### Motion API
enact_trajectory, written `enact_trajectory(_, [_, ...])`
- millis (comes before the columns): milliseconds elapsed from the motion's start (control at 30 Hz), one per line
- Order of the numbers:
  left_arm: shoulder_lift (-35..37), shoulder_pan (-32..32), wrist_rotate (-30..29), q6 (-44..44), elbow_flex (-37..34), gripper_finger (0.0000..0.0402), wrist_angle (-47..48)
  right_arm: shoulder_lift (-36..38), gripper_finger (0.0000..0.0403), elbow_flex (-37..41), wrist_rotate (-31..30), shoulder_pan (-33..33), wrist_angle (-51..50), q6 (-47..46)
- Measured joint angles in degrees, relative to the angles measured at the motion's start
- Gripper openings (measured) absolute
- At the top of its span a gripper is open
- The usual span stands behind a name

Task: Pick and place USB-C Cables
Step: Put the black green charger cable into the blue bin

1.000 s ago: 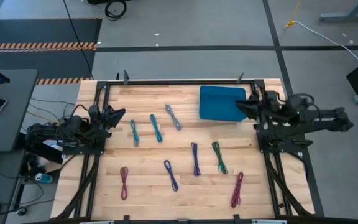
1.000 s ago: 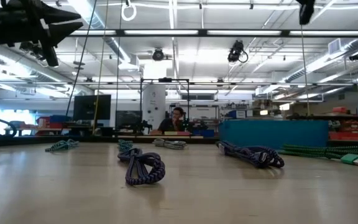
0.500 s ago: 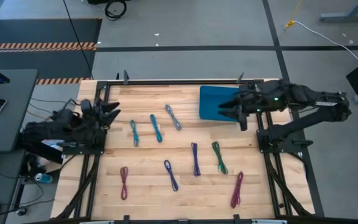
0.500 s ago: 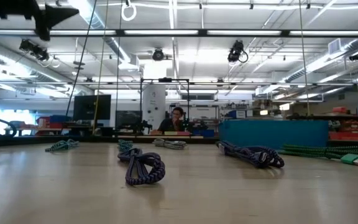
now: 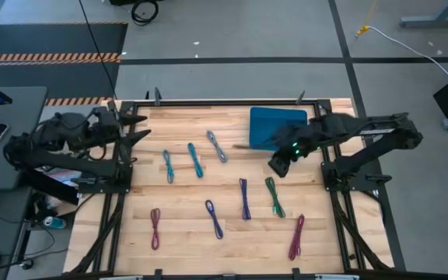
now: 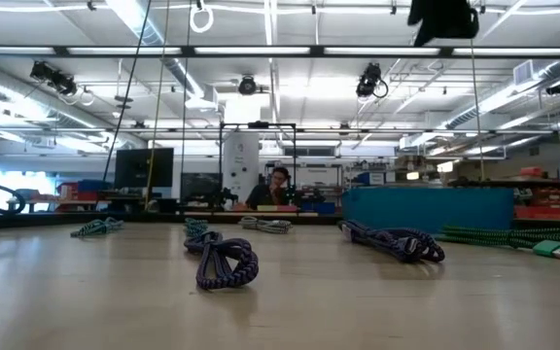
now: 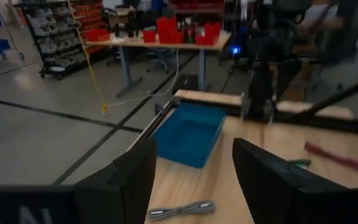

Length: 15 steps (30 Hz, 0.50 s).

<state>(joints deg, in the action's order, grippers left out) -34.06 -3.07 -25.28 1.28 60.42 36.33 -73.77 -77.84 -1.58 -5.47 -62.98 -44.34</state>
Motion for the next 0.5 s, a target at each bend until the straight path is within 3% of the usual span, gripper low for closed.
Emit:
enact_trajectory(233, [-6.84, 0.02, 0.01, -0.24, 7.03, 0.0223, 5.49, -7.98, 0.0155, 0.0, 4.48, -4.53, -1.93, -5.8])
enact_trajectory(500, [-8.26, 0.02, -0.2, 1.03, 8.22, 0.0224, 7.14, -15.28, 0.0155, 0.0, 4.3, -11.45, -9.8, -16.6])
